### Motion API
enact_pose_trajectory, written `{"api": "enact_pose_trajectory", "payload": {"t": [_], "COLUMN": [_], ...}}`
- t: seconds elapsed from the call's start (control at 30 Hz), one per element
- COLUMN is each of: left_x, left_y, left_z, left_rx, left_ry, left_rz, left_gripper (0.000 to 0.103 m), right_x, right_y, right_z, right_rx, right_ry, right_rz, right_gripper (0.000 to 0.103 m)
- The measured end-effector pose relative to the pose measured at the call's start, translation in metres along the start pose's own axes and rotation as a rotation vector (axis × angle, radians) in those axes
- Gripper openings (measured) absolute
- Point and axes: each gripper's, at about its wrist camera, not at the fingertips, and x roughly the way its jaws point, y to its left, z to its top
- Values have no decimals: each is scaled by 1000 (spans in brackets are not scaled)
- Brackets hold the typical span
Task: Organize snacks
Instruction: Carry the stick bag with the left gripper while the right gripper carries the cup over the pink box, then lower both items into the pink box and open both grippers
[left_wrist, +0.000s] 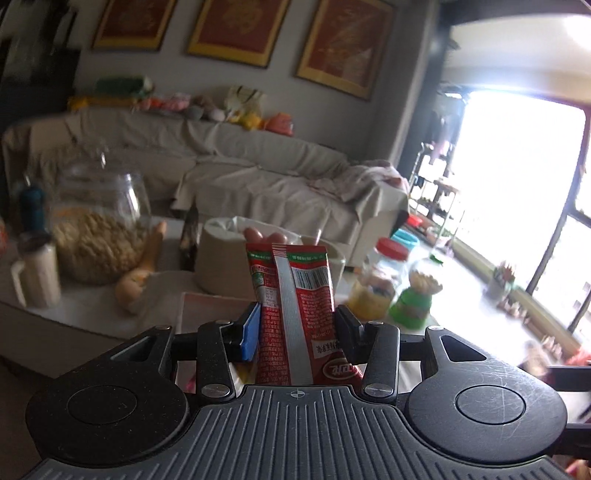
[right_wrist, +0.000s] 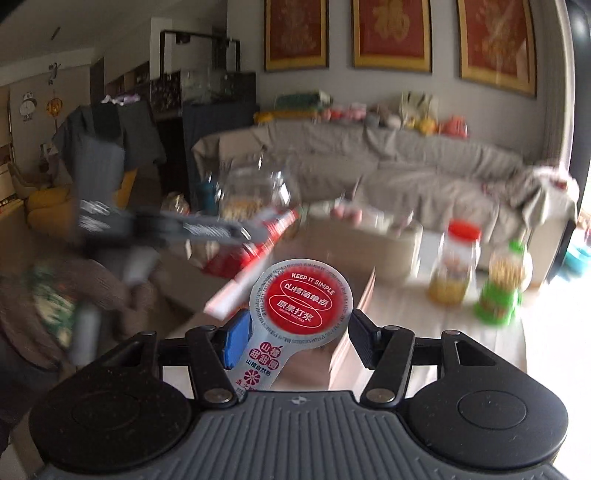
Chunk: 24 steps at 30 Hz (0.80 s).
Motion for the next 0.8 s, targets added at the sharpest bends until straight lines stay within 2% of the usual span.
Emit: {"api": "enact_pose_trajectory", "payload": {"t": [0.07,0.1,0.13,0.2,0.23,0.3,0.4,0.47,0.53,0.6,0.7,0.8], "left_x": [31,48,67,88,92,85,64,52,46,37,25,15], "left_y": [18,24,30,34,36,41,57,67,69,69,59,55], "left_z": [-2,-7,-15,-33,-40,-42,-33,-26,-24,-27,-33,-37], "left_rx": [-66,-65,-45,31,61,82,-40,-110,-116,-77,-17,-3], "left_ry": [59,115,178,242,247,178,73,46,72,113,150,169], "left_rz": [-58,-58,-23,72,97,129,130,102,53,15,61,88], "left_gripper": [51,52,52,52,52,51,48,48,48,48,48,48], "right_x": [12,19,26,41,47,58,88,110,137,166,210,250], "right_y": [-5,-8,-13,-24,-28,-34,-46,-51,-51,-47,-40,-27], "right_z": [16,22,27,35,37,39,44,46,49,50,49,37], "right_rx": [1,11,26,52,60,72,97,127,136,142,145,101], "right_ry": [-16,-13,-7,9,17,31,70,99,128,154,210,338], "right_rz": [-27,-35,-41,-57,-72,-105,-127,-113,-96,-81,-69,-40], "right_gripper": [58,58,58,58,58,58,58,58,58,58,58,59]}}
